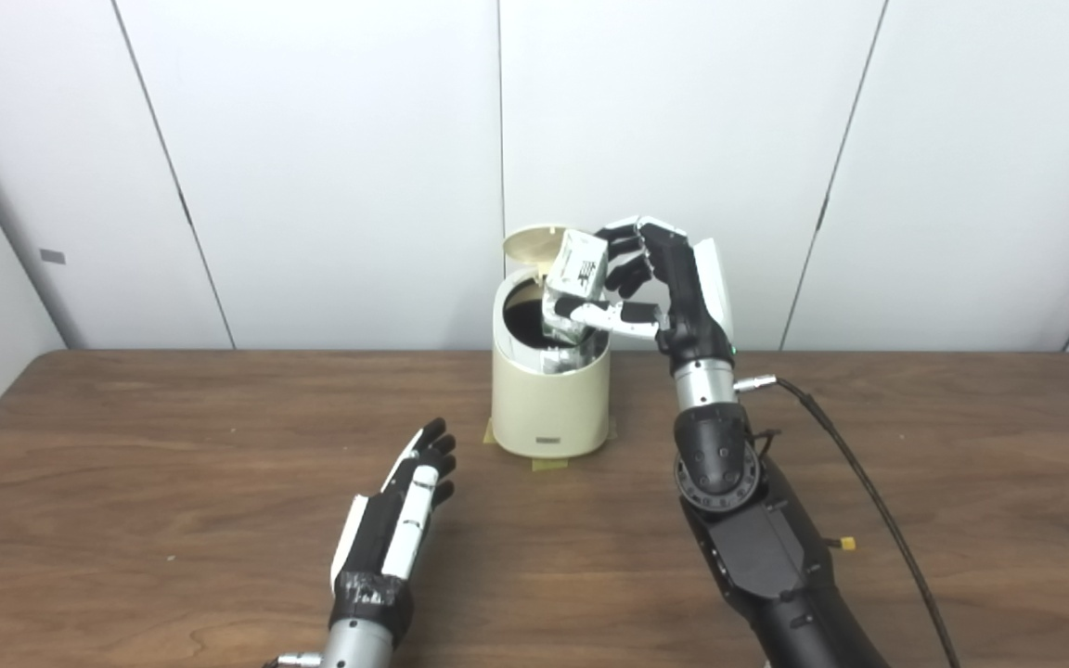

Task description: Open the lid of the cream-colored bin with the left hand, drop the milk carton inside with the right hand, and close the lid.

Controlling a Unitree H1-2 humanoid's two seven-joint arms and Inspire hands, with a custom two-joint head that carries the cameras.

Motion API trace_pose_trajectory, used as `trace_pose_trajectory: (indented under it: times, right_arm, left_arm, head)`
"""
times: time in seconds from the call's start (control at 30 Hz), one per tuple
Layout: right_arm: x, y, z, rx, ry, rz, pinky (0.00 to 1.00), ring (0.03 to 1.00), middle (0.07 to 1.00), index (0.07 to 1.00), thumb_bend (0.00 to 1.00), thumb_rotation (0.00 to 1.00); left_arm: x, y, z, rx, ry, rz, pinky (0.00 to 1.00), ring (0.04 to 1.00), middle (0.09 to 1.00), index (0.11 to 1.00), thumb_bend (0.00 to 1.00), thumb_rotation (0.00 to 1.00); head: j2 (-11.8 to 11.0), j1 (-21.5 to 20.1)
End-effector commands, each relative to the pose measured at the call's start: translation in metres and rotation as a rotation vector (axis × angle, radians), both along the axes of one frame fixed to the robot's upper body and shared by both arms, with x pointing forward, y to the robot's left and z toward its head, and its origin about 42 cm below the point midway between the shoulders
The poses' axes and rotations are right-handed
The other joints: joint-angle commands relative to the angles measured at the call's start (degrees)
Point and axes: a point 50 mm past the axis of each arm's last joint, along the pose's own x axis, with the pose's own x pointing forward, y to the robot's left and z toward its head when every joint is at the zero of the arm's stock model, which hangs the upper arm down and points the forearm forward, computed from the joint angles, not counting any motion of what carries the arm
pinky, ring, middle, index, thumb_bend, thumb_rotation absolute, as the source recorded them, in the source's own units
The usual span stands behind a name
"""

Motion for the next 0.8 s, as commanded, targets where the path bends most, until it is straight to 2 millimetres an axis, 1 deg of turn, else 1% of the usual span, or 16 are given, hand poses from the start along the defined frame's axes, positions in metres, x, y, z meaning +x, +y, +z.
trace_pose_trajectory:
  times: [0.0, 0.2, 0.27, 0.37, 0.5, 0.53, 0.6, 0.67, 0.77]
  right_arm:
    - [0.0079, 0.0079, 0.0431, 0.011, -0.158, 0.036, 0.32, 0.402, 0.498, 0.515, 0.50, 0.00]
    - [0.0085, 0.0071, 0.0383, -0.004, -0.143, 0.040, 0.33, 0.411, 0.500, 0.510, 0.50, 0.00]
    - [0.0074, 0.0069, 0.0383, -0.015, -0.137, 0.037, 0.34, 0.421, 0.516, 0.488, 0.50, 0.00]
    - [0.0069, 0.0071, 0.0385, -0.030, -0.122, 0.043, 0.35, 0.430, 0.528, 0.480, 0.50, 0.00]
    - [0.0078, 0.0078, 0.0382, -0.059, -0.103, 0.049, 0.32, 0.450, 0.545, 0.484, 0.50, 0.00]
    - [0.0079, 0.0079, 0.0381, -0.062, -0.097, 0.053, 0.38, 0.521, 0.593, 0.488, 0.49, 0.00]
    - [0.0079, 0.0081, 0.0372, -0.066, -0.091, 0.056, 0.43, 0.594, 0.642, 0.493, 0.48, 0.00]
    - [0.0069, 0.0085, 0.0364, -0.066, -0.098, 0.048, 0.44, 0.604, 0.641, 0.493, 0.48, 0.00]
    - [0.0061, 0.0084, 0.0360, -0.073, -0.103, 0.035, 0.44, 0.596, 0.624, 0.492, 0.48, 0.00]
  left_arm:
    - [0.0109, -0.0039, 0.0232, -0.021, -0.120, 0.009, 0.93, 0.932, 0.932, 0.946, 0.45, 0.84]
    - [0.0133, -0.0028, 0.0275, -0.017, -0.149, 0.029, 0.91, 0.914, 0.918, 0.935, 0.44, 0.84]
    - [0.0134, -0.0027, 0.0282, -0.018, -0.154, 0.026, 0.92, 0.916, 0.918, 0.934, 0.44, 0.84]
    - [0.0139, -0.0028, 0.0287, -0.031, -0.155, 0.026, 0.92, 0.917, 0.920, 0.934, 0.43, 0.85]
    - [0.0144, -0.0023, 0.0280, -0.037, -0.154, 0.030, 0.92, 0.917, 0.919, 0.929, 0.42, 0.85]
    - [0.0145, -0.0021, 0.0276, -0.035, -0.155, 0.029, 0.92, 0.918, 0.919, 0.929, 0.42, 0.85]
    - [0.0148, -0.0022, 0.0270, -0.042, -0.155, 0.026, 0.92, 0.919, 0.920, 0.929, 0.43, 0.84]
    - [0.0149, -0.0026, 0.0262, -0.061, -0.157, 0.021, 0.92, 0.923, 0.924, 0.933, 0.44, 0.86]
    - [0.0157, -0.0028, 0.0254, -0.072, -0.162, 0.016, 0.92, 0.923, 0.925, 0.935, 0.44, 0.92]
  head:
    - [0.1, 0.0]
    - [-0.1, 0.0]
    - [-0.1, 0.0]
    - [-0.2, -0.1]
    - [-0.4, -0.1]
    - [-0.4, -0.1]
    - [-0.4, -0.2]
    - [-0.3, -0.4]
    - [-0.5, -0.5]
